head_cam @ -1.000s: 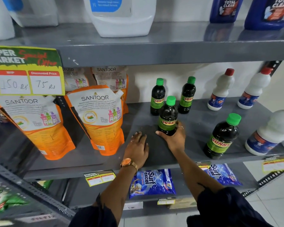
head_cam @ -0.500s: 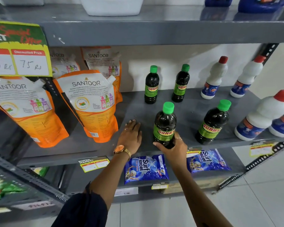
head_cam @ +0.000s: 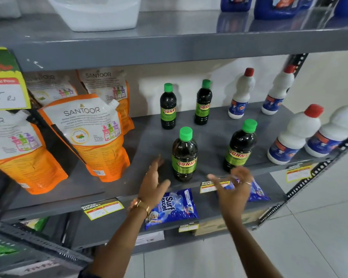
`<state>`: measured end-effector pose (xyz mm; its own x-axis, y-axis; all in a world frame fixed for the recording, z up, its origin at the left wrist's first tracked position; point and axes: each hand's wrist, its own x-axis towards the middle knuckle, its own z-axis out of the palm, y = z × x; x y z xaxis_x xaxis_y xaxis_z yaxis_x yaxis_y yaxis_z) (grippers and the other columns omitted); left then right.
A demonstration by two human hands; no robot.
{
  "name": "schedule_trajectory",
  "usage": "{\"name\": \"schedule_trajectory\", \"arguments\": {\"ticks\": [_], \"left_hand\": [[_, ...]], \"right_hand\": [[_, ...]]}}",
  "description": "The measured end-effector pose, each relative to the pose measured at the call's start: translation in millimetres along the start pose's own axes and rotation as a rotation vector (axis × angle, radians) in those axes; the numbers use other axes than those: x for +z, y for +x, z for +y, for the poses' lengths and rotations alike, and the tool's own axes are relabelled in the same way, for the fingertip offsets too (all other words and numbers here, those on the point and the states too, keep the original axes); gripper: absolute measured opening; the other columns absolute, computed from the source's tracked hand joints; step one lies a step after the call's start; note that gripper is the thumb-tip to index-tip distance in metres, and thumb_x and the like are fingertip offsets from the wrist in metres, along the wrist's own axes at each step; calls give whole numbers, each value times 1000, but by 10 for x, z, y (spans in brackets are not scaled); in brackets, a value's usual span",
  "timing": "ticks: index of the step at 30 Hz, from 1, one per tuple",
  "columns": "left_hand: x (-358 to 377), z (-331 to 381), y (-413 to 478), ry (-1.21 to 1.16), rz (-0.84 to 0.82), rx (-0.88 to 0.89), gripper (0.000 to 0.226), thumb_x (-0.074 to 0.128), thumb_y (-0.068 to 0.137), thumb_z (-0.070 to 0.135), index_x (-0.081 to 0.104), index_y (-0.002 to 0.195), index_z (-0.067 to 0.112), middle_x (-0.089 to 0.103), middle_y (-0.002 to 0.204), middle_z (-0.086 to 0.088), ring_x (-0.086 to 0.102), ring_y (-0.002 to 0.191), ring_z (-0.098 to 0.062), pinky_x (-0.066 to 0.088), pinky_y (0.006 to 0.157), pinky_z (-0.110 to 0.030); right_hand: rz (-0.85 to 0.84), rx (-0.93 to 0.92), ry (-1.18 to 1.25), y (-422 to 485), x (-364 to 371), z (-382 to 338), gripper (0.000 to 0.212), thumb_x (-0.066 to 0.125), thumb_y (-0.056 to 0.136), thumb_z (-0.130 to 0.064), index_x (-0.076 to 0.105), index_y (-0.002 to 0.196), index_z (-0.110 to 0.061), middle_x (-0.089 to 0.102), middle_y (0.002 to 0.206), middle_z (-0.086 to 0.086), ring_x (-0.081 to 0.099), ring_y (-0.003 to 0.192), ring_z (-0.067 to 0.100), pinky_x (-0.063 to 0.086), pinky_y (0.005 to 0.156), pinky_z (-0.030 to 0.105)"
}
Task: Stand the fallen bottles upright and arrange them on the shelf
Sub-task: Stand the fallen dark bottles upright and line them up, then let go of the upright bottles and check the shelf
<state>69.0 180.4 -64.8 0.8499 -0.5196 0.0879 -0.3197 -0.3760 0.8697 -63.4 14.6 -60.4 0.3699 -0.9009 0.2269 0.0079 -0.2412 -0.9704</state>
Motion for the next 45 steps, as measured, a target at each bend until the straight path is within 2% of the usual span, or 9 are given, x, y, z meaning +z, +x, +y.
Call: {"name": "schedule_trajectory", "arguments": {"ticks": [3,6,14,18,24,35,39,42,45], "left_hand": [[197,67,-39,91,3,-34,103,78,59,46,20,142,25,43,143,-3,32,136,-24,28,113,-50],[330,155,1,185,113,-87,100,79,47,62,32,131,35,55,127,0,45,124,-33,47,96,-52],[379,205,-12,237,153,-162,93,68,42,78,49,123,36,63,121,3,58,110,-21,51,90,-41],[390,244,-16,214,182,-147,79,74,46,70,54,115,36,65,114,7,59,103,-16,49,86,-34],[384,251,-34,129,191,-122,68,82,47,60,57,106,38,65,104,15,61,97,-8,49,83,-29],[352,215,1,115,128,-110,78,86,49,51,55,116,24,68,115,-1,62,102,-17,51,88,-32],[485,289,-149,147,340,-87,119,89,47,46,23,142,20,40,145,-10,33,135,-25,32,108,-43],[913,483,-561,215,553,69,124,78,52,59,9,146,18,18,153,-14,10,143,-24,21,111,-44],[1611,736,-795,225,381,331,99,70,67,54,17,144,22,24,150,-5,20,141,-26,29,110,-45]], "right_hand": [[53,40,-39,462,-383,139,100,88,60,-19,28,140,-17,42,136,12,45,120,19,40,105,41],[-336,-2,-278,964,-610,245,114,89,58,-20,20,149,-12,36,147,-1,37,128,11,34,103,25],[-690,-72,-430,1313,-554,332,63,89,59,-19,59,112,-5,62,97,1,58,90,19,36,64,4],[-775,-42,-370,1365,-566,353,63,88,60,-16,56,114,-11,63,101,-1,60,99,21,43,83,26],[-843,-43,-420,1432,-571,371,73,88,61,-22,51,123,-10,61,110,2,56,103,17,42,86,26],[-837,-22,-418,1418,-546,343,75,86,63,-18,47,126,-11,61,116,4,55,108,19,40,88,26],[-791,-66,-288,1340,-638,295,85,89,57,-26,48,131,-14,59,116,-7,54,106,8,40,86,17],[-537,-59,-86,1250,-917,336,69,72,61,-68,63,108,-18,68,104,-5,63,97,5,45,77,8],[-142,-147,-57,1407,-1318,454,60,62,69,-71,57,84,-13,62,83,5,60,76,22,47,68,27]]}}
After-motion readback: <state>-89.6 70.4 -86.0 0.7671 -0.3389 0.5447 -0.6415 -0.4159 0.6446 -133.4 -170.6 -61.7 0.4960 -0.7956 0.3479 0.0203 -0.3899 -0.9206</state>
